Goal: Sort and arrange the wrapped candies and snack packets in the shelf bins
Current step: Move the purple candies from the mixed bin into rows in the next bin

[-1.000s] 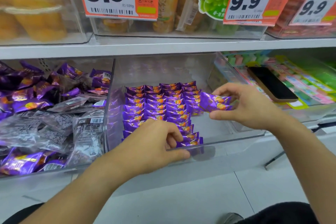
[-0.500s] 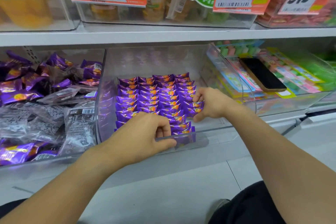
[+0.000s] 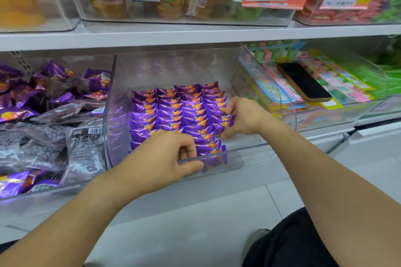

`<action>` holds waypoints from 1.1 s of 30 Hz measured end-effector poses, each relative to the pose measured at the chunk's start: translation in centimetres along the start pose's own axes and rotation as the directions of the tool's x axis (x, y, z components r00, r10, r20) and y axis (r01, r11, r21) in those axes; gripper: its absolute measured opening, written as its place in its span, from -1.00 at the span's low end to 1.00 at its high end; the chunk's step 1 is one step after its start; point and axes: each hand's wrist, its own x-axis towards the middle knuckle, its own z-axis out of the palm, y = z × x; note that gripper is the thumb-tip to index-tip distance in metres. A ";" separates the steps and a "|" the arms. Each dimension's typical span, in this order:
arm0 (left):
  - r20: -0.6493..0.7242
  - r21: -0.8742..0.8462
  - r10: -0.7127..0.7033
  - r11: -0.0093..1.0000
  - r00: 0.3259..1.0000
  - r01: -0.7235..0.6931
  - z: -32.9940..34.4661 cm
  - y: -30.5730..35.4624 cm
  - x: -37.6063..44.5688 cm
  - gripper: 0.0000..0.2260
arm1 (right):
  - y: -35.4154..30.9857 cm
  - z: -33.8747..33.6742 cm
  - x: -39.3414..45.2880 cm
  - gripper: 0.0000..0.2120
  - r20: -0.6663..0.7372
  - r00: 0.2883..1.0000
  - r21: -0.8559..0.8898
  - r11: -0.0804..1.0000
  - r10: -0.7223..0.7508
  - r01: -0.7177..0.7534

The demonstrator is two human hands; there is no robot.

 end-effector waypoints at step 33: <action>-0.669 -0.039 -0.309 0.923 0.676 0.384 -13.5 -9.3 -11.7 -0.93 | -17.5 4.2 -9.0 -0.87 -0.254 0.725 0.479 0.568 -0.640 0.669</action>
